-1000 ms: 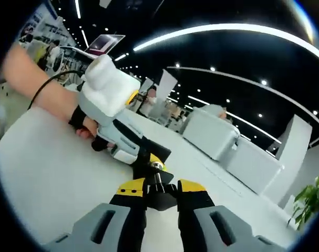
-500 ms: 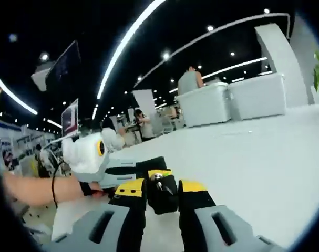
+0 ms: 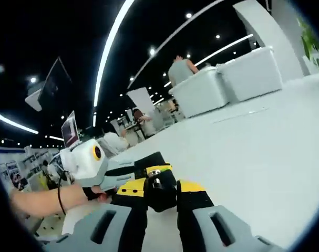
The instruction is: Clamp the fixed fixture on the desktop, loosen the retaining clip, secure it to the edge of the desk, and tighten the retaining clip.
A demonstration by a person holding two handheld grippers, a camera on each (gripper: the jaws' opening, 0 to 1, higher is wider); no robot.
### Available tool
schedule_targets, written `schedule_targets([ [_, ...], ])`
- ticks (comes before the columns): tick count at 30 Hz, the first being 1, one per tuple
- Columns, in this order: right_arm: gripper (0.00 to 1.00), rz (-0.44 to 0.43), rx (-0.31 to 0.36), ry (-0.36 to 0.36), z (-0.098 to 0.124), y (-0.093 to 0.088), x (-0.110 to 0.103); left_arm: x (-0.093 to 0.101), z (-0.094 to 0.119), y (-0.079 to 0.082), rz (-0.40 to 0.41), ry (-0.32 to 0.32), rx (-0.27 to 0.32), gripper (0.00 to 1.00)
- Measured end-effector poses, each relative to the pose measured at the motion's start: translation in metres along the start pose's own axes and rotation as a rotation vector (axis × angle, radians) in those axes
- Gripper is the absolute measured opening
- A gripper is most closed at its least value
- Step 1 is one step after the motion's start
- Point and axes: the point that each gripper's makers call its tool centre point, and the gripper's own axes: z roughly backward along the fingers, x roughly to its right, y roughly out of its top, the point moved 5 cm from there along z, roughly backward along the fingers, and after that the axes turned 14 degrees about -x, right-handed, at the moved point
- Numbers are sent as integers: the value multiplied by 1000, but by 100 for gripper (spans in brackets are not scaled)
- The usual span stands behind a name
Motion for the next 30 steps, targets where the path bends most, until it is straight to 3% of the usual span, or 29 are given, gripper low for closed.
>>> schedule_targets([
  [4,20,244,7,-98,1,1,-7,1,1,0,-1,0,1,7],
  [9,20,740,4,-260,-1,0,-22,2,2,0,-3,2,1,7],
  [17,20,834,-3,-298,-2,-2,-23,4,3,0,-2,3,0,7],
  [20,21,778,-10,-282,-2,-1,-21,4,3,0,-1,4,0,7],
  [23,32,515,8,-146,1,-1,-25,5,4,0,-1,4,0,7],
  [30,31,118,17,-49,6,4,1,5,3,0,-2,6,0,8],
])
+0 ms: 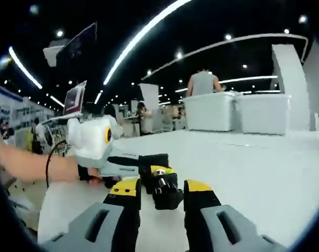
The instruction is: Clamp the fixed fixture on the desktop, loosen the retaining clip, secure it to the edge of the desk, and tighten the retaining clip.
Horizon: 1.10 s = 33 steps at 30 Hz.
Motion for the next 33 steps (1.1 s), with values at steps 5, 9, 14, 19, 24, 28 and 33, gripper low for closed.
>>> schedule_targets([
  [5,25,-216,-29,43,-3,-4,13,0,0,0,0,-1,0,8],
  [9,22,-306,-55,100,-6,-5,11,0,0,0,0,0,0,8],
  [14,20,-298,-50,109,-5,-6,6,-1,0,0,0,-1,0,8],
  [19,20,-219,-37,82,-4,-5,3,-1,0,0,-1,-1,1,7],
  [24,19,11,-7,-7,-2,-2,-5,-1,0,0,0,0,0,8],
  [28,19,211,0,-78,-2,0,-11,-1,-1,0,-1,1,1,7],
  [33,19,551,1,-193,-3,1,-21,-1,-1,0,5,3,-2,7],
])
